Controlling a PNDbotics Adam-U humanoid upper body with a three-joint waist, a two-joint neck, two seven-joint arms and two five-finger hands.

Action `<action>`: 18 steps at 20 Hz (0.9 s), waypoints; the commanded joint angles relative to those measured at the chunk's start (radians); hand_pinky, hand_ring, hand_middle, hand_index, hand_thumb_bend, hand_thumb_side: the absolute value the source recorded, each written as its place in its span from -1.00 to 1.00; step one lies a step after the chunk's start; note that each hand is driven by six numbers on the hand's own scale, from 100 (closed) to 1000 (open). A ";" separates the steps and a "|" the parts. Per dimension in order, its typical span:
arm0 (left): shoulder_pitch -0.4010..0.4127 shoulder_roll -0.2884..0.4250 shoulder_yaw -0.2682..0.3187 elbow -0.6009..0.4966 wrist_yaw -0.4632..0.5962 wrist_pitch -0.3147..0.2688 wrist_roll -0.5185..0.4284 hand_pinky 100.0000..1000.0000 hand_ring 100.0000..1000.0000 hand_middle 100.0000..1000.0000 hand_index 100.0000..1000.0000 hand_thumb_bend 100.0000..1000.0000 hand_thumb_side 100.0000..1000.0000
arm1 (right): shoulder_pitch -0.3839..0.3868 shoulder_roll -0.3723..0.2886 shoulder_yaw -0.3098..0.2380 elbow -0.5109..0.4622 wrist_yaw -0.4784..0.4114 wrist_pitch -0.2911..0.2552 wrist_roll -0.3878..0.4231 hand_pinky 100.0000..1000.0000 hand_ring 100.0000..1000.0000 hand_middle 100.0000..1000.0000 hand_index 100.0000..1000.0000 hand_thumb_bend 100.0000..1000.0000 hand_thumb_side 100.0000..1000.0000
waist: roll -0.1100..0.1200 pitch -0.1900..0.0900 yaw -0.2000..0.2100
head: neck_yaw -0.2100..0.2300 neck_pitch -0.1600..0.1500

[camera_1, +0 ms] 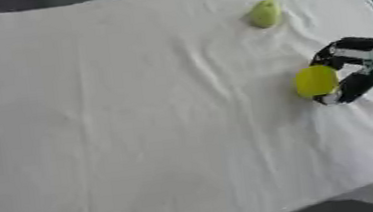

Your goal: Pick up the objects with one hand, pass them to the other hand, and then place them into the box on the other side of the table.

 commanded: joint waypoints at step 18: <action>-0.004 0.036 0.010 -0.028 -0.003 -0.007 -0.011 0.45 0.33 0.21 0.41 0.17 -0.24 | -0.076 0.052 -0.043 -0.210 -0.174 0.048 -0.120 0.32 0.02 -0.22 0.18 -1.00 -1.00 | 0.010 -0.037 -0.005 | 0.009 -0.014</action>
